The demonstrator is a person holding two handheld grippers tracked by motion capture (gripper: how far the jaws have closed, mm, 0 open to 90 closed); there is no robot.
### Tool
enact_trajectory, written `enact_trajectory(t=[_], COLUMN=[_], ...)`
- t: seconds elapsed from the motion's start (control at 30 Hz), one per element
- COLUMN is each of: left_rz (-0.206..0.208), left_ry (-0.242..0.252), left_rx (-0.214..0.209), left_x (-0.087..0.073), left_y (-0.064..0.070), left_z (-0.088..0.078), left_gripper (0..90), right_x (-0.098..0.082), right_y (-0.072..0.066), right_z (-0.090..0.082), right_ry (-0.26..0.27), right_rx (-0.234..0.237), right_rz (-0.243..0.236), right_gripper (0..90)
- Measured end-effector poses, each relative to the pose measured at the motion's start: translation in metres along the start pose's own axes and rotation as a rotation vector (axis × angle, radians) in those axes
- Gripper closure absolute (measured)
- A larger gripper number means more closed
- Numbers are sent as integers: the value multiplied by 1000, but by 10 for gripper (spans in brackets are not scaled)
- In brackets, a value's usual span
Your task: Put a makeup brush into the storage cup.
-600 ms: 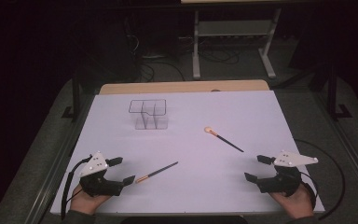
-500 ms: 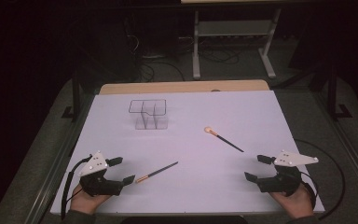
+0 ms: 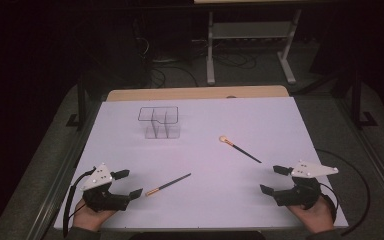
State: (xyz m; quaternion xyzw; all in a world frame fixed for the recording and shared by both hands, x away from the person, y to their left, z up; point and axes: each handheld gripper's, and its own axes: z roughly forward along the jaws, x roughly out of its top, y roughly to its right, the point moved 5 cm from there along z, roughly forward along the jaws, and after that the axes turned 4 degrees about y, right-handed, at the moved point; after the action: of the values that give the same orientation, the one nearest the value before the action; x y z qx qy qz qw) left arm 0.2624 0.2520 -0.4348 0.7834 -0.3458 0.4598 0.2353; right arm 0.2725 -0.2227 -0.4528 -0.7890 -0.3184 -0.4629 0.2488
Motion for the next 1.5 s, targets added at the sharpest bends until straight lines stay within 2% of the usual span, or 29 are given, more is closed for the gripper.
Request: enact_trajectory(t=[0.13,0.63,1.07,1.1,1.5], left_rz=[3,11,34,25,40], left_ry=[0,-10,-17,-15,-40], left_rx=[7,-9,-19,-23,-41], left_x=[0,0,1,1,-1], left_y=[-1,0,2,3,4], left_z=[-1,0,4,4,7], left_gripper=[204,229,304,304,333], right_x=[0,0,1,1,3], right_y=[0,0,-2,-2,-8], right_z=[1,2,1,1,4], right_ry=[-2,-8,-10,-10,-18], right_rx=[3,2,6,6,23], right_rz=[-3,-1,-1,-1,-23], right_gripper=[161,160,165,165,186])
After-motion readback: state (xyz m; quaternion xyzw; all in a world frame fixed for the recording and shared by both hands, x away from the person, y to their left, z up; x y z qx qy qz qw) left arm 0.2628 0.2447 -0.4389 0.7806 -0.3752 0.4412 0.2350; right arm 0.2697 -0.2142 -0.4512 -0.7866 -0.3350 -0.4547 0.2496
